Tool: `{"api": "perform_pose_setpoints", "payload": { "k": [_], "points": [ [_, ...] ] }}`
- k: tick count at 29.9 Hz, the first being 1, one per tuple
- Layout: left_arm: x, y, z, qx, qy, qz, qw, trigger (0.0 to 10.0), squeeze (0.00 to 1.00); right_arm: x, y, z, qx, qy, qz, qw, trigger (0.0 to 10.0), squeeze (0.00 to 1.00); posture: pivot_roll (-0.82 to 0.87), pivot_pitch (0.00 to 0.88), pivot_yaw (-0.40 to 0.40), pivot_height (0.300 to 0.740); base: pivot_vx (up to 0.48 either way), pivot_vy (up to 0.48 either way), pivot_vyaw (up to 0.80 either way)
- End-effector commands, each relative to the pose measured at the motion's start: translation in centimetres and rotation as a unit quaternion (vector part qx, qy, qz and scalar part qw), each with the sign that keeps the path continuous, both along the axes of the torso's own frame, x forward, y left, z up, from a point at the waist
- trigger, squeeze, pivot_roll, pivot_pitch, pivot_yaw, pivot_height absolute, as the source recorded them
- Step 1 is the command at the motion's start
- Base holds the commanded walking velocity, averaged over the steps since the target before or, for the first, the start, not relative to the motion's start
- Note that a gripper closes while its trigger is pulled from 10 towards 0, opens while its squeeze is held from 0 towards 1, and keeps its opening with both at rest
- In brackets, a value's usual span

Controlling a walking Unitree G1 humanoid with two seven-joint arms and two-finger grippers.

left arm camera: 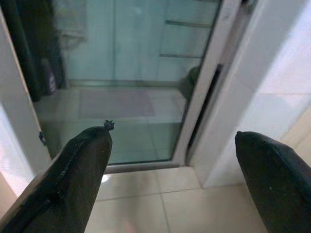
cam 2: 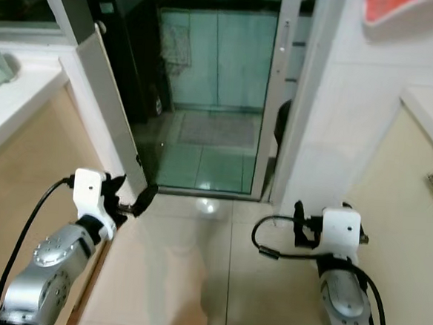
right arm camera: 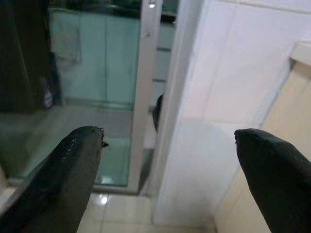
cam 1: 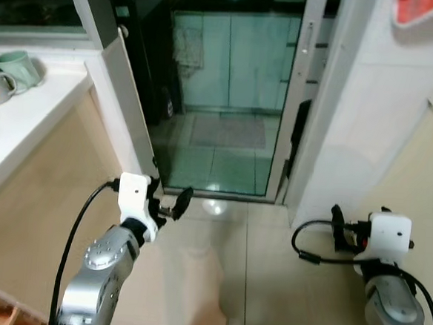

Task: Restocking fridge

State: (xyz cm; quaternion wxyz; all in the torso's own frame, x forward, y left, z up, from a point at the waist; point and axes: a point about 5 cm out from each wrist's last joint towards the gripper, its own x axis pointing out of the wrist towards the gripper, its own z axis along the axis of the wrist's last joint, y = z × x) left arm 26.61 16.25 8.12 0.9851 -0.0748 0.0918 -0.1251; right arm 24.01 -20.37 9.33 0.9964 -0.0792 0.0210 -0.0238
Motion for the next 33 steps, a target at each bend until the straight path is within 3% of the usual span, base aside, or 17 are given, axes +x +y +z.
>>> {"api": "perform_pose_setpoints", "payload": {
  "k": [1, 8, 16, 20, 25, 27, 28, 29, 30, 33],
  "points": [
    [0.4, -0.9, 0.4, -0.002, -0.005, -0.010, 1.000, 10.0, 0.00, -0.6, -1.1, -0.2, -0.012, 0.008, -0.018, 1.000, 10.0, 0.00, -0.22, 0.000, 0.061, 0.740, 0.461, 0.000, 0.00],
    [0.6, -0.9, 0.5, 0.001, -0.005, -0.008, 1.000, 10.0, 0.00, -0.4, -1.1, -0.2, -0.008, 0.008, -0.021, 1.000, 10.0, 0.00, -0.22, 0.000, 0.065, 0.740, 0.461, 0.000, 0.51],
    [0.8, -1.1, 0.6, -0.001, -0.006, 0.006, 1.000, 10.0, 0.00, -0.3, -1.1, -0.2, -0.011, 0.007, -0.017, 1.000, 10.0, 0.00, -0.23, 0.000, 0.068, 0.740, 0.443, 0.000, 0.08],
    [0.8, -1.3, 0.4, 0.002, -0.001, 0.009, 1.000, 10.0, 0.00, -0.3, -1.1, -0.2, -0.010, 0.007, -0.018, 1.000, 10.0, 0.00, -0.23, 0.000, 0.067, 0.740, 0.000, 0.000, 0.78],
    [0.6, -0.7, -0.4, 0.045, 0.016, 0.017, 0.999, 10.0, 0.00, -0.3, -1.1, -0.4, -0.004, 0.016, -0.016, 1.000, 10.0, 0.00, -0.23, 0.000, 0.072, 0.740, 0.000, 0.000, 0.00],
    [-0.9, 1.3, -1.3, 0.116, 0.023, 0.009, 0.993, 10.0, 0.00, -0.9, -0.4, -0.4, 0.026, 0.018, 0.010, 0.999, 10.0, 0.00, -0.23, 0.000, 0.077, 0.740, 0.000, 0.000, 0.00],
    [-1.8, 2.1, -1.5, 0.118, 0.028, 0.012, 0.993, 10.0, 0.00, -1.3, -0.2, -0.2, 0.044, 0.020, 0.021, 0.999, 10.0, 0.00, -0.23, 0.000, 0.076, 0.740, 0.000, 0.000, 0.00],
    [-3.2, 3.3, -1.7, 0.107, 0.039, 0.019, 0.993, 10.0, 0.00, -2.1, 0.2, -0.2, 0.067, 0.027, 0.039, 0.997, 10.0, 0.00, -0.22, 0.000, 0.074, 0.740, 0.000, 0.000, 0.00],
    [-3.6, 3.5, -1.8, 0.098, 0.041, 0.022, 0.994, 10.0, 0.00, -2.5, 0.4, -0.2, 0.072, 0.032, 0.048, 0.996, 10.0, 0.00, -0.22, 0.000, 0.068, 0.740, 0.000, 0.000, 0.00],
    [-4.7, 2.9, -1.3, 0.050, 0.022, 0.024, 0.998, 10.0, 0.00, -3.3, 1.0, -0.3, 0.088, 0.041, 0.069, 0.993, 10.0, 0.00, -0.20, 0.000, 0.049, 0.740, 0.000, 0.000, 0.00]
  ]
}}
